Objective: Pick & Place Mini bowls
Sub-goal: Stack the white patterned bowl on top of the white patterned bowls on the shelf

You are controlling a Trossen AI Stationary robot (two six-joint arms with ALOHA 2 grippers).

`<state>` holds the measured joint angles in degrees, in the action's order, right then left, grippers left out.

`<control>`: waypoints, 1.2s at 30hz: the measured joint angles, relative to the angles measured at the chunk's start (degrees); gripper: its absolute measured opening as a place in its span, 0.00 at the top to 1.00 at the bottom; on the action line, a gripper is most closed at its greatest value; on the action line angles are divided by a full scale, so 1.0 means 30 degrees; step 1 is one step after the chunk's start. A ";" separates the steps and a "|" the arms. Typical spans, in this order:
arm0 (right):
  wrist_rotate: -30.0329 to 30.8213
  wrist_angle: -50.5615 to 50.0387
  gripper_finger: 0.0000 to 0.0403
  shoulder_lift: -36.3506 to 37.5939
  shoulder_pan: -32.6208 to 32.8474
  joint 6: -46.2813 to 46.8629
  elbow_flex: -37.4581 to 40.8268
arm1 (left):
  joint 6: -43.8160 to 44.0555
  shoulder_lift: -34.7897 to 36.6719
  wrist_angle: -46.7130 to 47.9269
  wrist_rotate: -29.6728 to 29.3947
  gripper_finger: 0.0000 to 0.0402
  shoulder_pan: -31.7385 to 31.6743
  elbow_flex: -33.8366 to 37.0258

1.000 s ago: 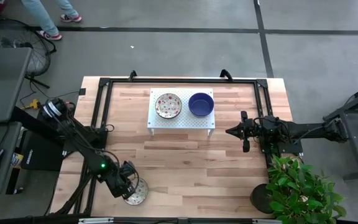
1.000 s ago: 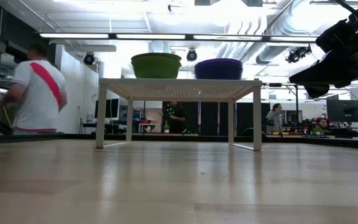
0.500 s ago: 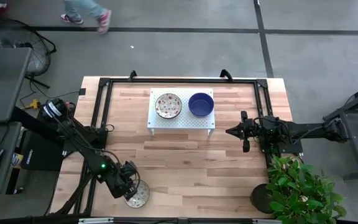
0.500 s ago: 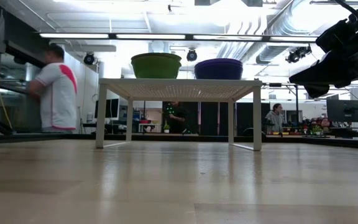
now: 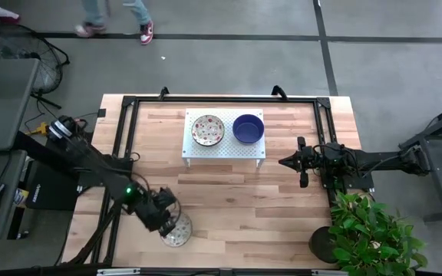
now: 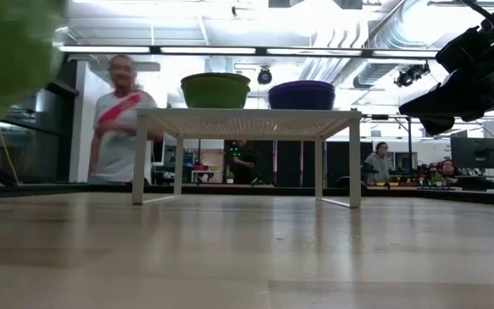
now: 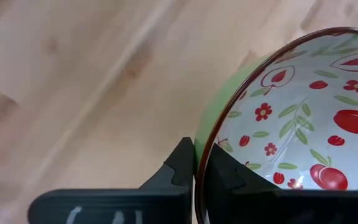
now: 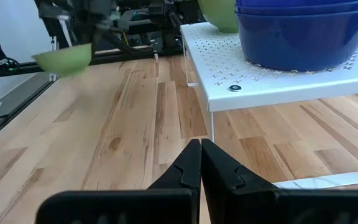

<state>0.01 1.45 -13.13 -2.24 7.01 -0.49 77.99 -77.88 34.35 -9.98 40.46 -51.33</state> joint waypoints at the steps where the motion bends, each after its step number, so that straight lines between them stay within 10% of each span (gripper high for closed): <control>1: 0.0000 0.0000 1.00 0.0007 0.0006 -0.0001 0.0000 | -0.0675 0.0150 0.0617 0.0198 0.99 -0.0455 -0.0372; 18: 0.0000 0.0000 1.00 0.0000 0.0003 -0.0001 0.0003 | -1.2622 0.0820 0.9208 0.2663 0.99 -0.8372 -0.7395; 36: -0.0004 0.0002 1.00 0.0006 0.0003 -0.0001 0.0006 | -1.9951 -0.0059 0.9989 0.3244 0.99 -1.7246 -1.2361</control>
<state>0.00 1.46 -13.11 -2.23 7.01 -0.48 18.14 -78.06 64.32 -0.25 -11.28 -88.41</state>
